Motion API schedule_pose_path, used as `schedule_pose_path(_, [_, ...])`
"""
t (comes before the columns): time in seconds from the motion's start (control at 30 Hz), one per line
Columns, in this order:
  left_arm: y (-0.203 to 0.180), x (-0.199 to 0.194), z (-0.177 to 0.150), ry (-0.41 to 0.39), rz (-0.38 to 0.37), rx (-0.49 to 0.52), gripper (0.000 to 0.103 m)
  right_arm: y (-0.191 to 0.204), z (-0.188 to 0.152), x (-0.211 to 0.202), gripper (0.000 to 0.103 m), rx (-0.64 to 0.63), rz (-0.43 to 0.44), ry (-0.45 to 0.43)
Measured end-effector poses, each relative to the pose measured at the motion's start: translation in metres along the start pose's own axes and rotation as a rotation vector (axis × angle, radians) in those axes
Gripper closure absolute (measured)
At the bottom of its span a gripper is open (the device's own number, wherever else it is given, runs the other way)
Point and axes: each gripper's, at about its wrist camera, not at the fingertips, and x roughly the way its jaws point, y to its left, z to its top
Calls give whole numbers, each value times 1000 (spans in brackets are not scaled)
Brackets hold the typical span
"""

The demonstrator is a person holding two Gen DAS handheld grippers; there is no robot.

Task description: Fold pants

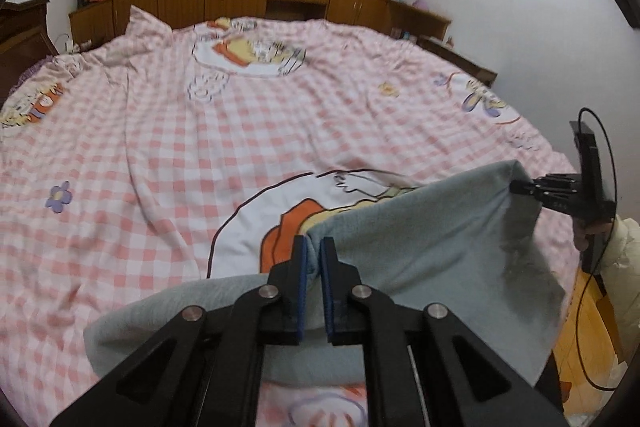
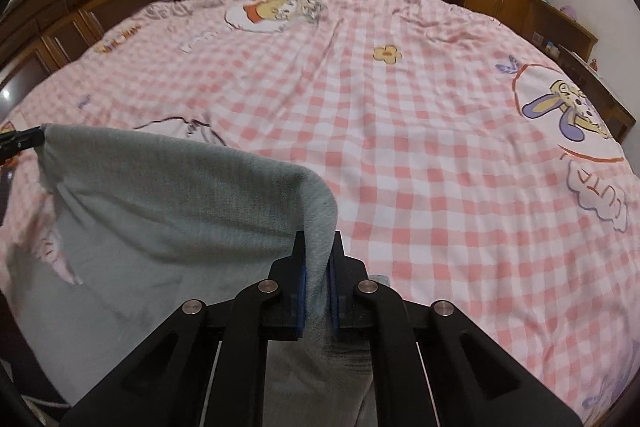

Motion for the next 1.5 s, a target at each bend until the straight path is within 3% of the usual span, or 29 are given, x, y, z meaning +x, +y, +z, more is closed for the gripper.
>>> schedule_pose_path(0.3, [-34,-67,-53,-46,-3,-37,97,23,-52,-64,94,-40,28,-36])
schedule_pose_path(0.57, [-66,-104,-128,-42,-10,-74,97,38,-120,-91,94,-18,66,-22])
schedule_pose_path(0.83, [-75,-98,-208,42,-19,-181,97,48,-184,-83,94,20,65,48])
schedule_pose_path(1.03, [-72,-87,-242,85,-3,-225,97,50,-210,-71,92,82,37,76])
schedule_pose_path(1.17, [-69,-81,-253,111,6,-263,97,53,-220,-67,84,147,15,65])
schedule_pose_path(1.37, [-61,-84,-262,114,22,-330,96,67,-229,-62,51,164,19,22])
schedule_pose_path(1.5, [-52,-90,-262,95,30,-381,85,80,-233,-60,43,142,-26,5])
